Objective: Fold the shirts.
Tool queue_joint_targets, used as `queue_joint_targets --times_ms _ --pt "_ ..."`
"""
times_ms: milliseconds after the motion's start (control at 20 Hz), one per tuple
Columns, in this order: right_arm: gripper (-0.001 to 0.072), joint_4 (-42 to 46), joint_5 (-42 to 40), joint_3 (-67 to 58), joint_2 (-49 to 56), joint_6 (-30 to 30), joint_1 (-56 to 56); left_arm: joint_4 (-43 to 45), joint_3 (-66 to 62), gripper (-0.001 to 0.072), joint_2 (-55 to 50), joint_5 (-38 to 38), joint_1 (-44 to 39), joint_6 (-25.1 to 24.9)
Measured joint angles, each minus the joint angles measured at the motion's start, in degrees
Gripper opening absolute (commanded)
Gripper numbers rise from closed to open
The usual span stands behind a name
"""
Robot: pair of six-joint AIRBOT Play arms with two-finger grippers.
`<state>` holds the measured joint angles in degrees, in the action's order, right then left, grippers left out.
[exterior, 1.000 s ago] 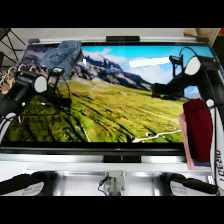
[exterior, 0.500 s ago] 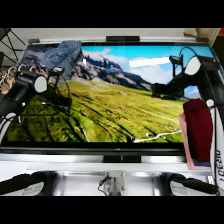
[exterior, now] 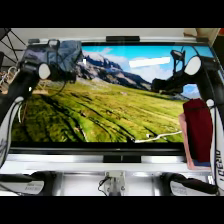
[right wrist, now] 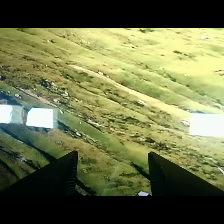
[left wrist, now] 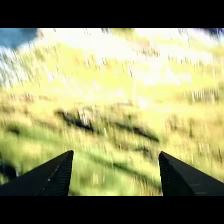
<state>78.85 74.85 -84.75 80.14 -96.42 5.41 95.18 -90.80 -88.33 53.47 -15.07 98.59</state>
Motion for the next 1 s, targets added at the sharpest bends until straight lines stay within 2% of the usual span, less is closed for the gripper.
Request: queue_joint_targets --times_ms 150,300,500,700,900,950,1000 --pt "0.0559 -2.49 -0.57 0.00 0.00 0.00 0.00 0.33 -17.62 0.0642 -13.81 1.07 4.66 0.81" --pt "0.0559 -6.12 -0.92 0.00 0.00 0.13 0.00 -1.42 -26.75 0.0657 -24.76 0.87 9.25 5.40" --pt "0.0559 -10.34 -0.98 0.00 0.00 1.29 0.02 -11.06 -24.87 0.0657 -30.60 -8.24 13.86 10.60" --pt "0.0559 -12.04 -1.14 0.00 0.00 2.12 1.11 -16.55 -23.91 0.0657 -33.79 -14.69 15.50 12.28" --pt "0.0558 -12.52 -1.11 0.00 0.00 3.13 3.93 -18.40 -23.65 0.0655 -35.39 -17.90 16.11 12.90" --pt "0.0559 -12.57 -1.11 0.00 0.00 3.63 4.74 -18.67 -23.63 0.0650 -35.58 -18.73 16.17 12.94" --pt "0.0559 -12.57 -1.11 0.00 0.00 3.89 5.44 -18.78 -23.58 0.0598 -35.76 -19.30 16.28 13.11"
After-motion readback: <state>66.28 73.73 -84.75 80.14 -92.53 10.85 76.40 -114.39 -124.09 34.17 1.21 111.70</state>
